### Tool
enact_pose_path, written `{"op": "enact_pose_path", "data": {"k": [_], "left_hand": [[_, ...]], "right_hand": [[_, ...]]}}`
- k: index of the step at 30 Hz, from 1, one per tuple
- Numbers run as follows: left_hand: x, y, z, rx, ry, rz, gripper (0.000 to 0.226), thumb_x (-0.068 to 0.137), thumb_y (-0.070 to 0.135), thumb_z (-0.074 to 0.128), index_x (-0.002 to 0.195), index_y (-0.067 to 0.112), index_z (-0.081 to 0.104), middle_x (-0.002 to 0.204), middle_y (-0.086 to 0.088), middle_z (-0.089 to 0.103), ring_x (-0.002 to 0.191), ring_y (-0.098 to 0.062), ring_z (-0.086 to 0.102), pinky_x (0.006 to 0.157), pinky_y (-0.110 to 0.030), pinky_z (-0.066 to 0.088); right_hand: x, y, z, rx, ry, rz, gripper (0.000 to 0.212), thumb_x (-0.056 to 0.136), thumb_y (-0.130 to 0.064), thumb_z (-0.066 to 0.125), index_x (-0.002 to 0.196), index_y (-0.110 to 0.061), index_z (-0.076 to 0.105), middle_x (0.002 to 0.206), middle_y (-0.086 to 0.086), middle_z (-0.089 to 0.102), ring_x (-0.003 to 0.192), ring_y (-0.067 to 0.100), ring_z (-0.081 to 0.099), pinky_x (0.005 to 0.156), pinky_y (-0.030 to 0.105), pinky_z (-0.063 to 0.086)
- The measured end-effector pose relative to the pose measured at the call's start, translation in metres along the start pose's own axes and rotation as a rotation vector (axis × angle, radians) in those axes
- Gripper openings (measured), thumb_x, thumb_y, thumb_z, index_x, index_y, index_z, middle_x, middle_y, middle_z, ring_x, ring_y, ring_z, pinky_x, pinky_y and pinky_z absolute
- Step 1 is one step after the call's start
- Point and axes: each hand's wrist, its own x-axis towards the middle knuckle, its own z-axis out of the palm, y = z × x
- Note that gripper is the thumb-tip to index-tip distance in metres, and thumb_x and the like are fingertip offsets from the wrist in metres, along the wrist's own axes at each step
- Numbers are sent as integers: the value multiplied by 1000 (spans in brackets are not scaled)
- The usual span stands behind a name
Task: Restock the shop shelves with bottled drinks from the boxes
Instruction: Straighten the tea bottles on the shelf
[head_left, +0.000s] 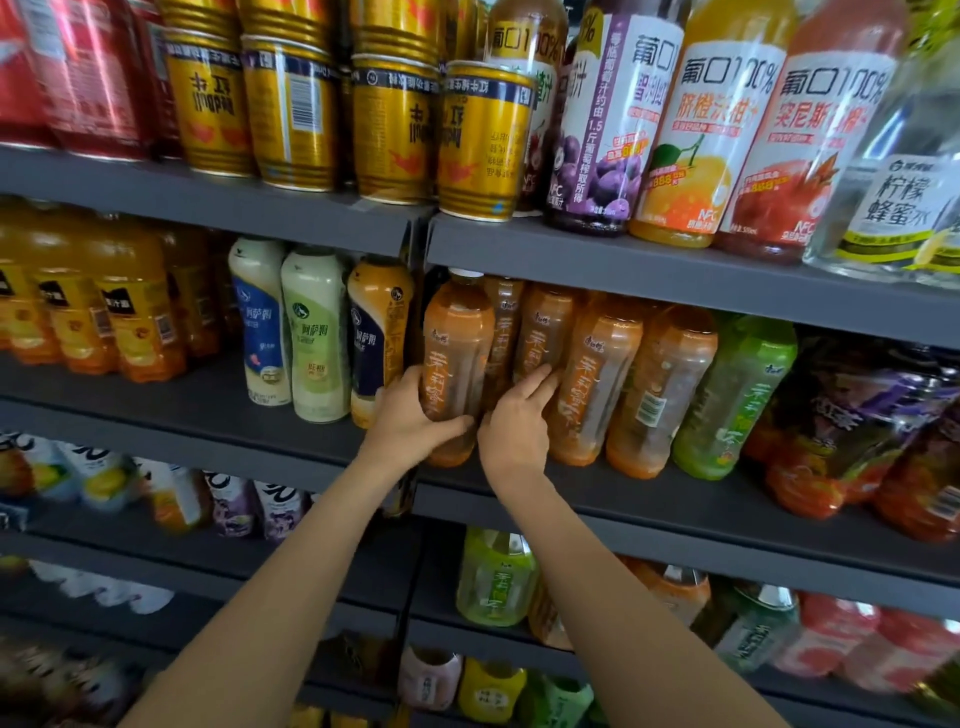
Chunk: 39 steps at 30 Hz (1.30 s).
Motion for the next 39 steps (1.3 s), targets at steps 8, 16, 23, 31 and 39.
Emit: {"op": "enact_pose_path", "data": {"k": [8, 16, 23, 31, 39], "left_hand": [[-7, 14, 14, 287, 248, -52, 73, 66, 43, 77, 118, 5, 41, 120, -16, 47, 114, -32, 42, 93, -39, 37], [1, 10, 18, 162, 202, -29, 80, 65, 41, 80, 120, 3, 37, 120, -16, 48, 116, -32, 46, 93, -38, 40], [-3, 4, 2, 31, 46, 26, 69, 69, 29, 80, 119, 8, 37, 111, -6, 59, 105, -21, 56, 79, -25, 40], [0, 4, 6, 78, 68, 33, 69, 69, 33, 80, 117, 8, 37, 112, -8, 61, 103, -24, 59, 80, -30, 46], [12, 12, 22, 110, 60, -42, 69, 71, 35, 77, 120, 11, 34, 118, -12, 59, 109, -31, 57, 89, -40, 47]], "right_hand": [[16, 5, 1, 141, -44, 50, 93, 88, -4, 57, 143, 3, -17, 154, 23, -4, 135, 36, 31, 104, 36, 36], [10, 14, 4, 143, -34, -118, 83, 87, 3, 50, 150, -18, 2, 153, 18, -10, 140, 36, 17, 111, 38, 28], [23, 13, 20, 52, -166, 35, 74, 92, -9, 51, 150, -21, 6, 150, 25, -8, 139, 42, 8, 114, 43, 22], [21, 12, 30, -10, -154, 46, 75, 94, -7, 46, 150, -22, -2, 149, 26, -18, 141, 43, 2, 114, 41, 21], [-19, 29, -4, 3, 205, -381, 59, 83, 7, 52, 138, -7, 37, 148, 23, 19, 135, 38, 24, 112, 41, 26]]}}
